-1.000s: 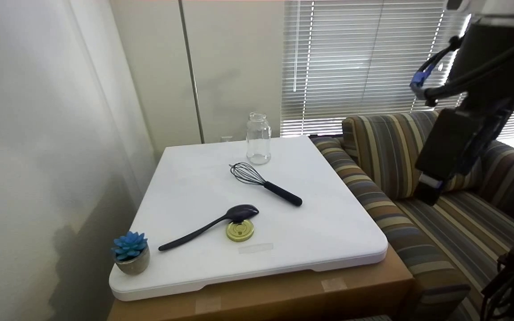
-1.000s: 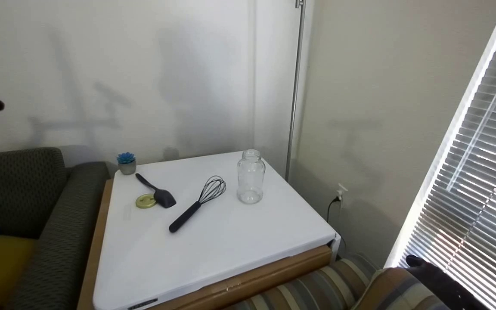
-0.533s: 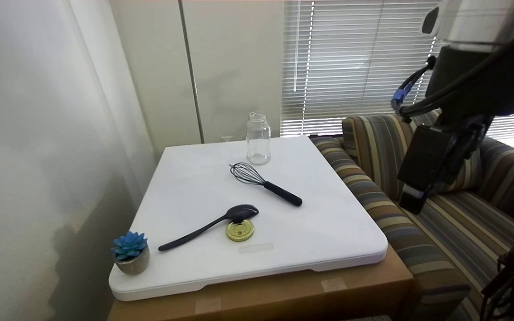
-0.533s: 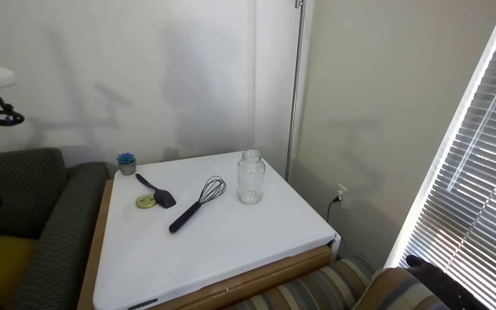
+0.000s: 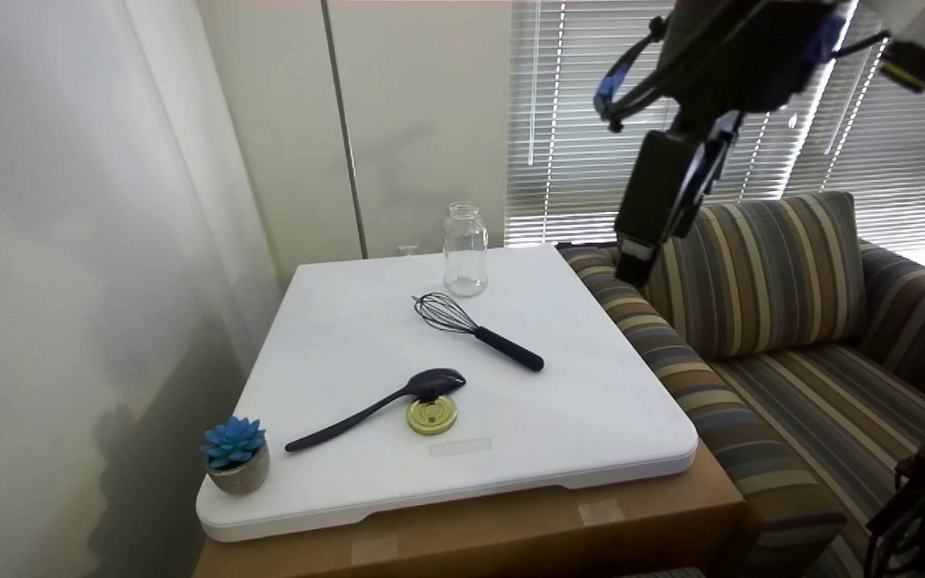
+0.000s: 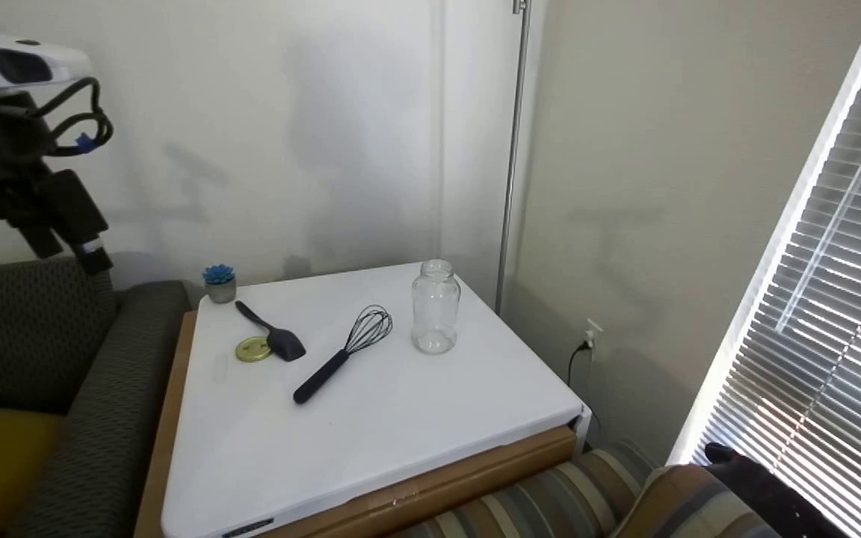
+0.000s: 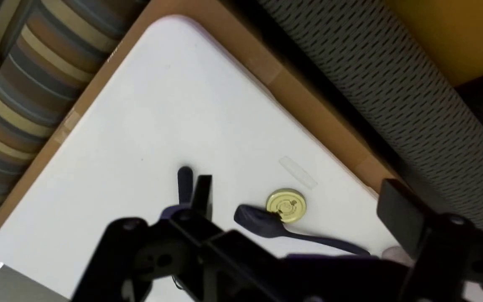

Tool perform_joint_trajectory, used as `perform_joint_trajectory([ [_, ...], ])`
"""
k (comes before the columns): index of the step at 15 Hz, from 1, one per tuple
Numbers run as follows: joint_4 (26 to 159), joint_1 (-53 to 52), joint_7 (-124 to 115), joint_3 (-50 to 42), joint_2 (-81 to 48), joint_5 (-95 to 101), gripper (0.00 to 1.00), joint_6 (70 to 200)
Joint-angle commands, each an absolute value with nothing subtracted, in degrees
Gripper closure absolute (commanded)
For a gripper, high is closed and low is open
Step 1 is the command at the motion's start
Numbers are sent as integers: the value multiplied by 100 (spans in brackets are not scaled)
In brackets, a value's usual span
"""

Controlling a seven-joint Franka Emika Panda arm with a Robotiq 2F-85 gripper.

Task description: Place the lid on the jar

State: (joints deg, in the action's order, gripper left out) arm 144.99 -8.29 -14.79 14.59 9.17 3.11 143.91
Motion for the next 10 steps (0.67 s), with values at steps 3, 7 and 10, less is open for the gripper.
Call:
perform_joint_trajectory([
  [3, 13212, -835, -757, 1146, -737, 337, 0, 14767],
  [7, 12696, -917, -861, 972, -1654, 313, 0, 15166],
  [10, 12364, -1053, -936, 893, -2151, 339, 0, 15304],
])
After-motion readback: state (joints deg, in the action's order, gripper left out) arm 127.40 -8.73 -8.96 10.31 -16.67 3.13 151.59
